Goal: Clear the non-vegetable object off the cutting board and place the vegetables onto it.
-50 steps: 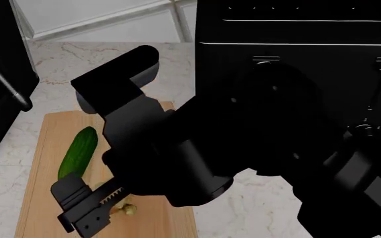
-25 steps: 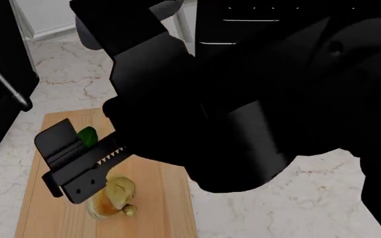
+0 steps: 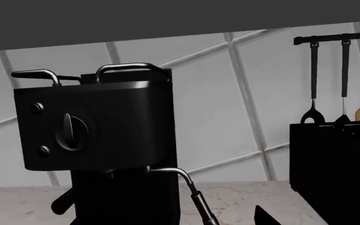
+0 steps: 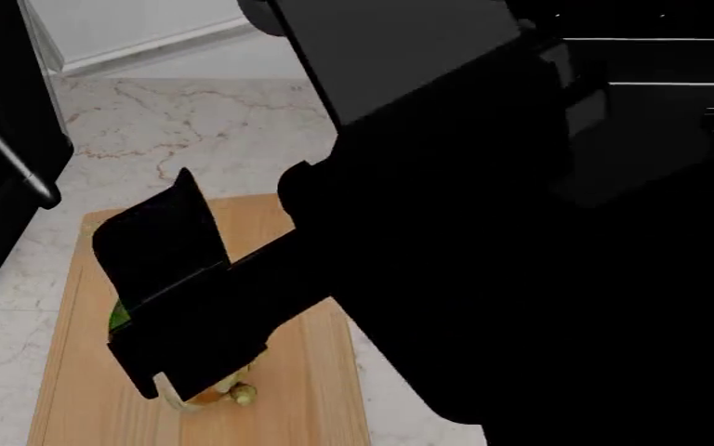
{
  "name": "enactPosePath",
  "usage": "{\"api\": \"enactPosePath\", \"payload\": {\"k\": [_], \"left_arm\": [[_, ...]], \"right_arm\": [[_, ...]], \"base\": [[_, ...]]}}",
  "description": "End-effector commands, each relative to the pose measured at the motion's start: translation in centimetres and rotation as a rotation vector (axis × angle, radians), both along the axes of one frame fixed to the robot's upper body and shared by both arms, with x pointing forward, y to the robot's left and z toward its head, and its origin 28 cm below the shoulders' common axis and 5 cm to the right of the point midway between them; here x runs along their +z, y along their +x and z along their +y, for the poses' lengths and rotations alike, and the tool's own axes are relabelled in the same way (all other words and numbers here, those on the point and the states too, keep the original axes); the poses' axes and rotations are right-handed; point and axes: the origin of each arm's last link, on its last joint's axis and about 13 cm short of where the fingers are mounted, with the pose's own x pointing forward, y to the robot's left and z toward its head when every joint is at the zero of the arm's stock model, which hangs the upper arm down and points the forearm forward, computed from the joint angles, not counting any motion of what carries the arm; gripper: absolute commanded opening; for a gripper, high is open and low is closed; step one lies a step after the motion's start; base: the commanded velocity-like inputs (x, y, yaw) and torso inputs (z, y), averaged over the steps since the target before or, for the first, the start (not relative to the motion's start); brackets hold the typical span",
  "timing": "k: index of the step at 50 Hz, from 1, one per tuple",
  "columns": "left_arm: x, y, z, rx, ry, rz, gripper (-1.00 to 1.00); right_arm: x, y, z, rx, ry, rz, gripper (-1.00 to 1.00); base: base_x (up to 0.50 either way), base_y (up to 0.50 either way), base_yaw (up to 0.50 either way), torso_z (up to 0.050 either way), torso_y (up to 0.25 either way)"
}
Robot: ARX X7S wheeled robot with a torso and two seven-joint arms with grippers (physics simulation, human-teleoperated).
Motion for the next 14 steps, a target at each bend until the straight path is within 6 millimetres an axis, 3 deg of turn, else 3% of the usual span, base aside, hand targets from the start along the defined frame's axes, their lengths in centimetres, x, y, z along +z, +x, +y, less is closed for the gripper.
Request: {"api": "enactPosePath", "payload": {"k": [1, 6, 14], "left_arm": [[1.1, 0.0, -0.7, -0.082, 0.041, -0.047, 1.00], [2.1, -0.5, -1.3, -0.114, 0.052, -0.062, 1.00], [1.4, -1.5, -2.1, -0.183, 0.073, -0.060, 1.00]], "right_arm": [[-0.1, -4.0, -0.8, -0.070, 0.088, -0.206, 1.00], [-0.3, -5.2, -1.1, -0.079, 0.159, -0.286, 1.00], [-2.6, -5.9, -1.8, -0.146, 0.248, -0.360, 1.00]], "base": [[0.00, 0.00, 0.00, 0.000, 0.000], [0.00, 0.00, 0.00, 0.000, 0.000], [0.00, 0.00, 0.00, 0.000, 0.000]]}}
